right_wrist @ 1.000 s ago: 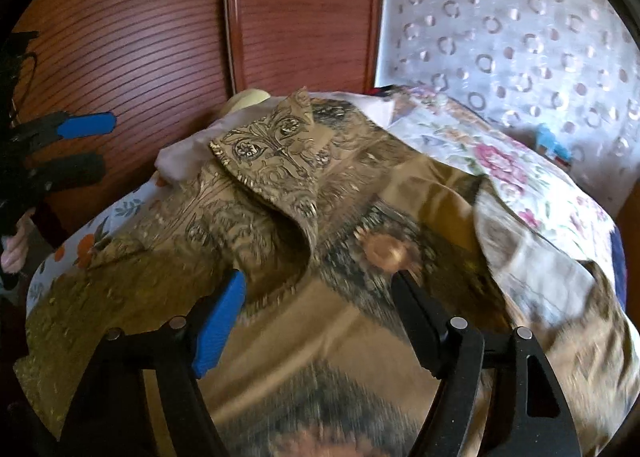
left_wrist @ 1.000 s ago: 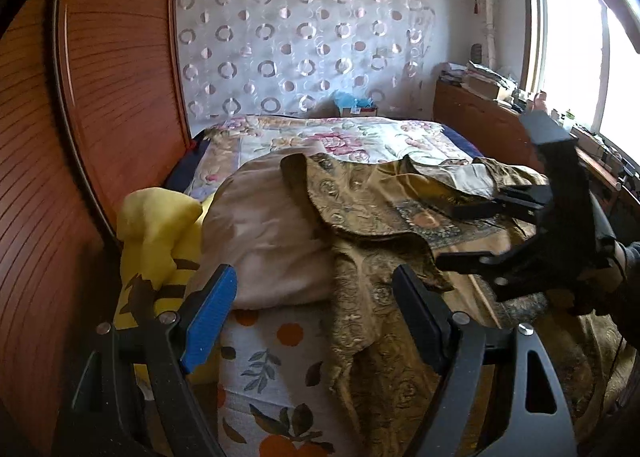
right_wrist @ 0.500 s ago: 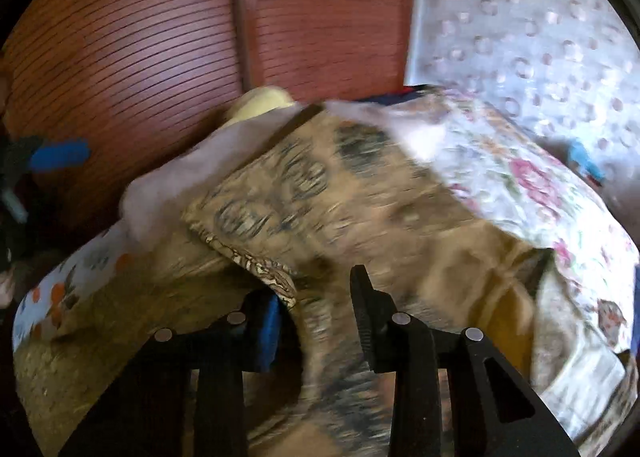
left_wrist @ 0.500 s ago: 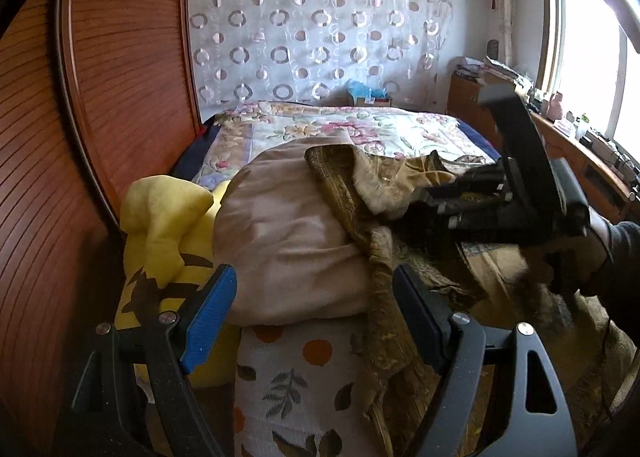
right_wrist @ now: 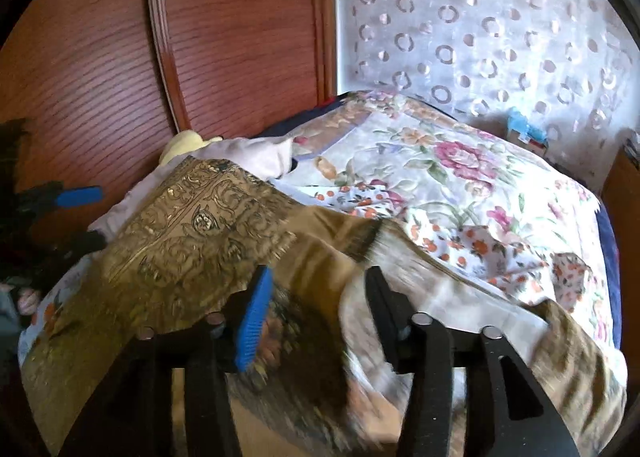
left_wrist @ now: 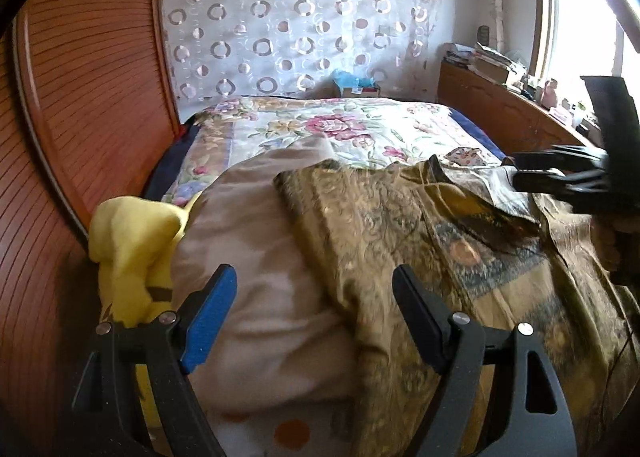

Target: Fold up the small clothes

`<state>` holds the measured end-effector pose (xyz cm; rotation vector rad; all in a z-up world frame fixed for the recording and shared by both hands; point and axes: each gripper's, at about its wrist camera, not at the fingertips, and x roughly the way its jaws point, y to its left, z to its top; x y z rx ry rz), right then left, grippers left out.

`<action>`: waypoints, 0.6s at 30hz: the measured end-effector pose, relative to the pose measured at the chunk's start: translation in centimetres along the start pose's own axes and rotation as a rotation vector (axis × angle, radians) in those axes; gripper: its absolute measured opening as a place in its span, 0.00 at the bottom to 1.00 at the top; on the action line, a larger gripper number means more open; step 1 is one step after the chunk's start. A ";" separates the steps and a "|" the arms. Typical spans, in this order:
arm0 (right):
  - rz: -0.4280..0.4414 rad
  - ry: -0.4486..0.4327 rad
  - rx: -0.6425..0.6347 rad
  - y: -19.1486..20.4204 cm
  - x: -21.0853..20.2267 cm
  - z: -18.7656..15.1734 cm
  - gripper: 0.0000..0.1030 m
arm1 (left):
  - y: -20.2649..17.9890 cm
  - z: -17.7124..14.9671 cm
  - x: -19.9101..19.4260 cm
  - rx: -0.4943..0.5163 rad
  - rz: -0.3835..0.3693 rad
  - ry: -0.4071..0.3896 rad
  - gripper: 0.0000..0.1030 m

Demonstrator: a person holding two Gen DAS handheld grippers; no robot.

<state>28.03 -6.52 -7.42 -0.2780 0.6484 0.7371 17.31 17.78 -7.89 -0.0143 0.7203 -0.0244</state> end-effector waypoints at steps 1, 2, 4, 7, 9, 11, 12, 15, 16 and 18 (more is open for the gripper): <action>-0.013 -0.010 0.011 -0.6 -1.0 -0.6 0.60 | 0.1 0.4 0.5 -0.006 -0.008 0.006 0.78; -0.028 -0.017 0.018 -1.3 -1.8 -1.1 0.61 | 0.3 0.8 0.9 -0.009 -0.020 0.014 0.78; -0.070 -0.025 0.027 -2.4 -4.0 -2.5 0.61 | 0.7 1.5 1.7 -0.016 -0.036 0.026 0.68; -0.142 -0.026 0.042 -3.7 -6.5 -4.6 0.61 | 1.5 2.5 3.2 -0.026 -0.049 0.060 0.58; -0.187 -0.022 0.078 -4.9 -8.2 -6.3 0.61 | 2.0 3.1 4.3 -0.040 -0.054 0.090 0.53; -0.227 -0.016 0.126 -6.2 -9.8 -8.2 0.61 | 2.4 3.5 5.0 -0.049 -0.067 0.111 0.48; -0.246 -0.014 0.147 -6.7 -10.5 -9.1 0.61 | 2.3 3.6 5.2 -0.049 -0.081 0.113 0.44; -0.299 -0.011 0.219 -8.0 -13.1 -12.1 0.61 | 2.0 4.1 5.7 -0.048 -0.122 0.123 0.15; -0.315 -0.011 0.243 -8.4 -13.9 -13.1 0.61 | 1.7 4.3 5.6 -0.039 -0.123 0.117 0.05; -0.349 -0.005 0.290 -9.3 -15.5 -15.1 0.61 | 1.3 4.8 4.9 -0.032 -0.131 0.084 0.04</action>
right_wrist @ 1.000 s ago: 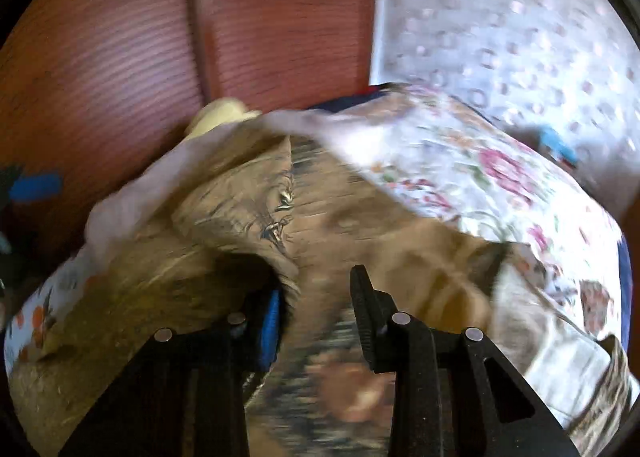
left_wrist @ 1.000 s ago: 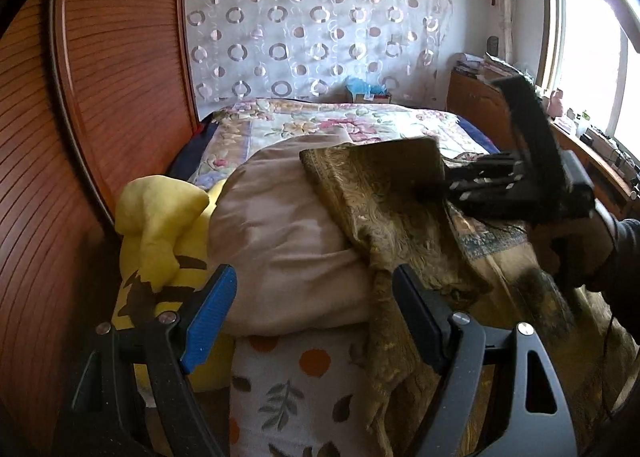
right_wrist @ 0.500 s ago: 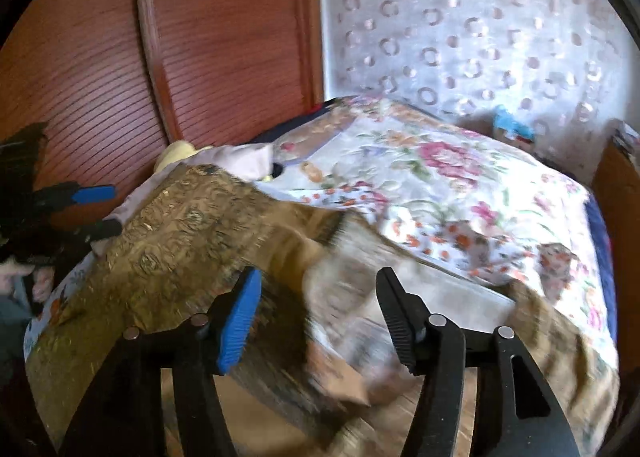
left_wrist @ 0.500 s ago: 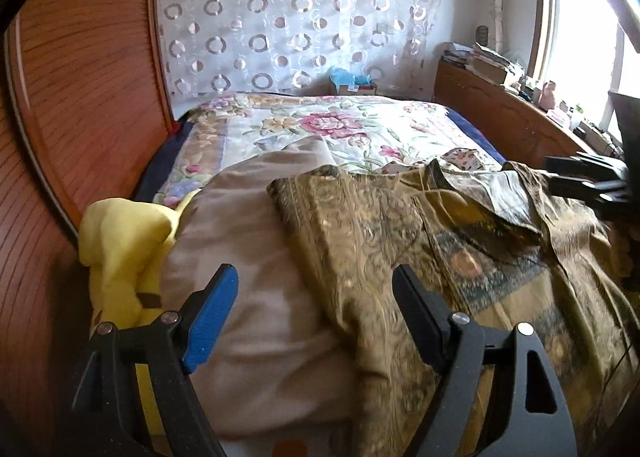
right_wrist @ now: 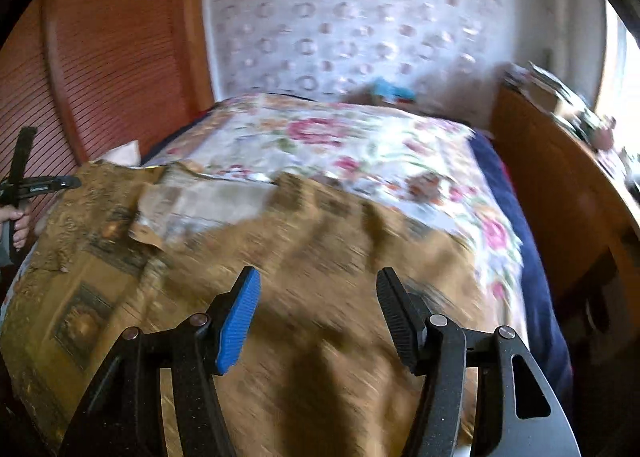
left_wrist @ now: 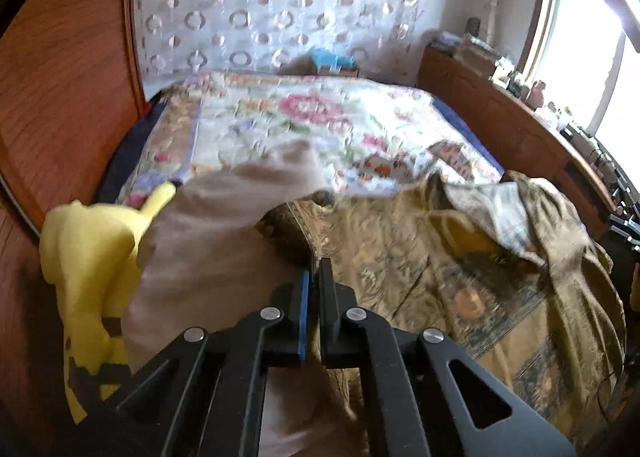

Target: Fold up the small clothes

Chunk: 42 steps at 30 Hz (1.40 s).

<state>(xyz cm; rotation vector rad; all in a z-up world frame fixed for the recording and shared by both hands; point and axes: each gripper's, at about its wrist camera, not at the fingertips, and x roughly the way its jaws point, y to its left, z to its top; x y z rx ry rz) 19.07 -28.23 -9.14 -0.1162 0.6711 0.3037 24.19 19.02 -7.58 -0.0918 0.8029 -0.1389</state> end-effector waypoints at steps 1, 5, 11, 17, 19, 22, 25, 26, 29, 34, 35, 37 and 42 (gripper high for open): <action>-0.014 0.005 0.020 -0.8 -0.4 -0.7 0.61 | -0.2 0.3 -0.5 0.007 0.016 -0.020 0.04; -0.051 0.030 0.070 -2.1 -1.5 -2.5 0.61 | -0.3 1.3 -1.3 0.031 0.102 -0.054 0.04; -0.074 0.042 0.102 -2.6 -3.3 -3.8 0.61 | -0.6 1.1 -2.1 0.046 0.142 -0.068 0.06; -0.108 0.031 0.113 -3.8 -4.2 -1.9 0.61 | -2.6 1.0 -4.8 0.067 0.109 -0.147 0.43; -0.123 0.026 0.115 -4.0 -4.0 -1.6 0.61 | -3.5 1.0 -5.7 0.081 0.102 -0.175 0.58; -0.148 0.024 0.123 -4.3 -4.1 -2.0 0.61 | -5.4 0.6 -6.5 0.109 0.076 -0.207 0.77; -0.156 0.040 0.145 -4.7 -3.4 -2.8 0.61 | -7.6 0.0 -6.5 0.146 0.057 -0.209 0.78; -0.159 0.048 0.152 -5.0 -3.2 -3.0 0.61 | -8.3 -0.2 -6.4 0.155 0.055 -0.207 0.78; -0.145 0.071 0.186 -5.6 -2.6 -4.1 0.61 | -10.8 -1.3 -5.5 0.180 0.025 -0.188 0.78; -0.117 0.107 0.227 -6.6 -1.4 -4.6 0.61 | -15.0 -3.2 -3.1 0.213 -0.062 -0.119 0.78; -0.111 0.110 0.231 -6.8 -1.3 -4.5 0.61 | -15.5 -3.5 -2.9 0.217 -0.072 -0.111 0.78; -0.100 0.116 0.234 -7.0 -1.0 -4.2 0.61 | -16.8 -4.1 -2.1 0.225 -0.095 -0.086 0.78; -0.079 0.125 0.228 -7.6 -0.1 -3.7 0.61 | -18.6 -5.0 -1.4 0.229 -0.129 -0.055 0.78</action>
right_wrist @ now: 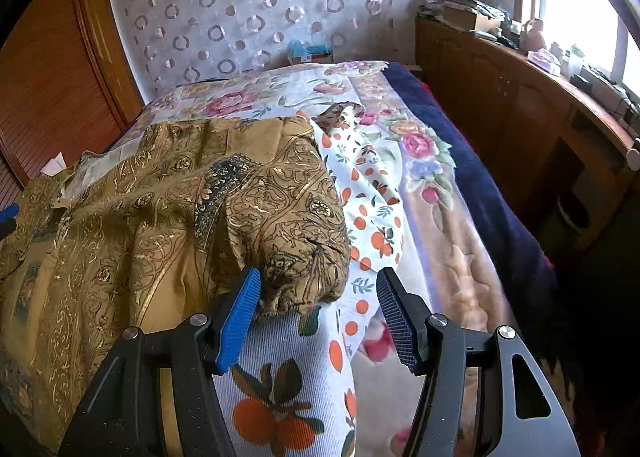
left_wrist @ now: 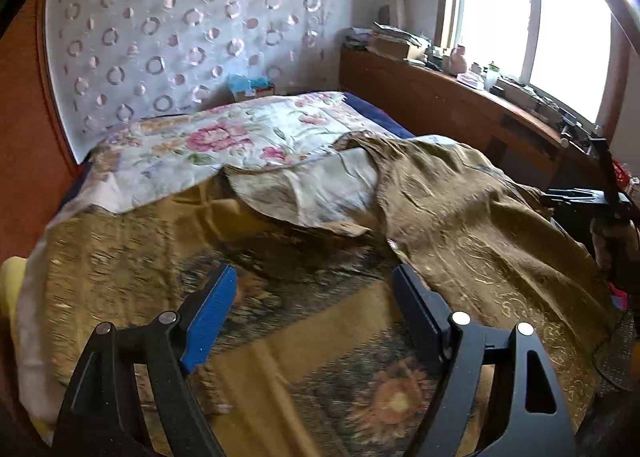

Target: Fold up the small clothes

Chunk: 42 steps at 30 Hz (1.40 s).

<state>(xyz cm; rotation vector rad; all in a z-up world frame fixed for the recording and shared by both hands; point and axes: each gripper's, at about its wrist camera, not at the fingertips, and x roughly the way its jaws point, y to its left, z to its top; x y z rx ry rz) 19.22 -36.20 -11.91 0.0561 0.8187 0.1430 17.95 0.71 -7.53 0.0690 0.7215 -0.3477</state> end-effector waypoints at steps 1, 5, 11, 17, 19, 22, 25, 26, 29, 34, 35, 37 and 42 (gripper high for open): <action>0.004 0.001 -0.003 0.0 0.2 0.0 0.61 | -0.3 -0.1 0.1 -0.002 -0.004 0.005 0.78; 0.031 0.024 -0.005 -0.2 1.0 0.1 0.61 | -0.9 -0.2 0.3 -0.006 -0.013 0.016 0.78; 0.061 0.036 -0.014 -0.3 1.4 0.0 0.51 | -1.0 -0.2 0.4 -0.005 -0.014 0.018 0.78; 0.043 0.037 -0.077 0.8 1.0 0.1 0.23 | -1.3 -0.4 0.4 -0.011 -0.015 0.021 0.78; 0.018 0.037 -0.121 1.4 0.9 0.2 0.19 | -1.6 -0.5 0.4 -0.009 -0.016 0.022 0.78; -0.005 0.018 -0.159 2.2 0.5 0.8 0.15 | -1.9 -0.8 0.4 -0.006 -0.015 0.025 0.78; -0.011 -0.034 -0.189 3.2 -0.5 1.5 0.14 | -2.0 -0.9 0.3 -0.006 -0.017 0.027 0.78; -0.004 -0.050 -0.194 3.6 -0.9 1.7 0.14 | -1.9 -0.8 0.3 -0.006 -0.017 0.027 0.78; 0.030 -0.090 -0.209 5.1 -1.9 2.0 0.14 | -2.0 -0.9 0.2 -0.003 -0.016 0.025 0.78; 0.112 -0.089 -0.247 8.1 -1.9 1.0 0.14 | -2.1 -0.9 0.0 -0.002 -0.018 0.020 0.78; 0.132 -0.077 -0.253 8.8 -1.5 0.5 0.14 | -2.1 -0.9 0.0 -0.002 -0.018 0.020 0.78; 0.152 -0.049 -0.270 9.7 -0.7 -0.3 0.14 | -2.0 -0.9 0.0 -0.003 -0.020 0.020 0.78; 0.160 0.011 -0.286 10.7 1.1 -2.4 0.14 | -2.1 -1.0 -0.2 -0.004 -0.022 0.018 0.78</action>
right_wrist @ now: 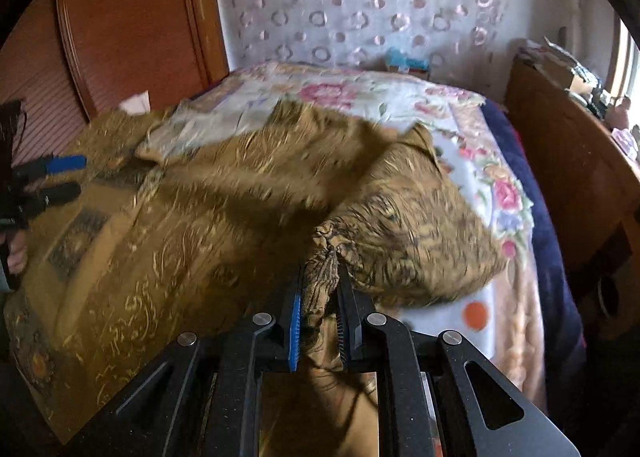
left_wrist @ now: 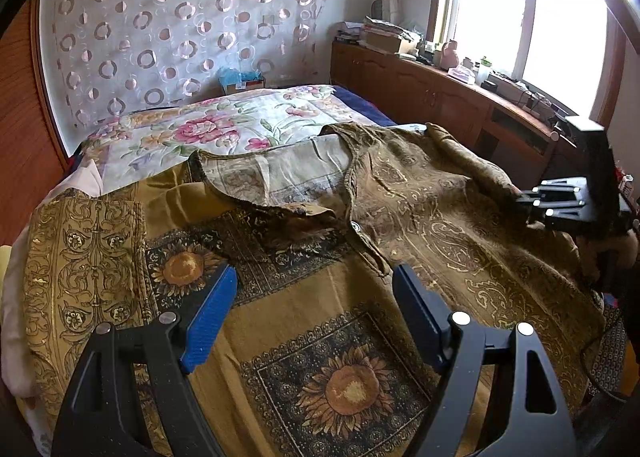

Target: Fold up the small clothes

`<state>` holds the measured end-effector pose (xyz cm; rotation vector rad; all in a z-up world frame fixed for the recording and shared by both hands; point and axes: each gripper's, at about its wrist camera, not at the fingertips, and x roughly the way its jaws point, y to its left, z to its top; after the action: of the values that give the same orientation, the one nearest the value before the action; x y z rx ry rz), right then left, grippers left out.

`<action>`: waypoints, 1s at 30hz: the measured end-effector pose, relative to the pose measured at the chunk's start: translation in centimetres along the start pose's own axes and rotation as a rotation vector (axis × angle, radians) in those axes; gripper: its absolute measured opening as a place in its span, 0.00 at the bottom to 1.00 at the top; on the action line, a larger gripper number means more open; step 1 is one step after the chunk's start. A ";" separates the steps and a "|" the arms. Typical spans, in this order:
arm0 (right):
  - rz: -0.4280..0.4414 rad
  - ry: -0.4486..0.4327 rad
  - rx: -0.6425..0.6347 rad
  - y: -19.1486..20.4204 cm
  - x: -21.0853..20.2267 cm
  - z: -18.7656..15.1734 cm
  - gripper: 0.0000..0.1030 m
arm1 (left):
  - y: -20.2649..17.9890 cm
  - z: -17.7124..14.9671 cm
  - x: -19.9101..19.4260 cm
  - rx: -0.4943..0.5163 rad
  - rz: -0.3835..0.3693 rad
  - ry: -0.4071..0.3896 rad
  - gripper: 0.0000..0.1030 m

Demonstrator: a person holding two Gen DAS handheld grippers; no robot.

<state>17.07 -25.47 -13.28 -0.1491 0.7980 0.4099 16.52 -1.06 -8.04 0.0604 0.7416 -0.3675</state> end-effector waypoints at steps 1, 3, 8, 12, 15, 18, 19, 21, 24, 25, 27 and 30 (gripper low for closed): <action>-0.001 0.004 0.002 0.1 0.2 -0.1 0.14 | 0.0 0.0 0.0 0.001 0.001 0.000 0.78; -0.005 0.008 0.014 0.0 0.6 -0.1 0.22 | 0.0 0.0 0.0 0.000 0.002 0.000 0.78; -0.022 -0.014 0.037 0.0 -0.6 1.0 0.44 | 0.1 -0.2 -0.1 -0.007 0.001 -0.001 0.78; -0.064 -0.082 0.034 -0.5 -3.8 1.9 0.49 | 0.1 -0.2 -0.1 -0.006 0.001 -0.001 0.78; -0.103 -0.096 0.071 -2.0 -4.5 2.2 0.51 | 0.2 -0.3 -0.1 -0.007 -0.003 -0.001 0.78; -0.121 -0.051 0.131 -3.8 -2.9 1.6 0.51 | 0.2 -0.5 0.2 -0.010 -0.003 0.006 0.78; -0.116 -0.034 0.149 -4.1 -2.0 1.5 0.51 | 0.2 -0.6 0.4 -0.010 -0.003 0.013 0.78; -0.110 0.006 0.187 -5.0 -0.4 1.2 0.51 | 0.1 -0.8 0.7 -0.007 0.002 0.029 0.78; -0.098 0.048 0.233 -5.8 1.5 0.6 0.51 | 0.0 -1.0 1.0 -0.002 0.000 0.040 0.78; -0.093 0.036 0.236 -6.0 1.5 0.7 0.51 | -0.1 -1.1 1.1 0.000 -0.001 0.044 0.78; -0.093 0.036 0.234 -6.1 1.4 1.3 0.51 | -0.2 -1.1 1.3 0.004 -0.001 0.051 0.78; -0.086 0.035 0.203 -5.6 1.8 1.5 0.51 | -0.2 -1.2 1.5 0.007 -0.002 0.058 0.78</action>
<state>21.57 -29.63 -13.68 -0.0013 0.8592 0.2443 16.70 -1.54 -9.92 0.0765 0.7975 -0.3716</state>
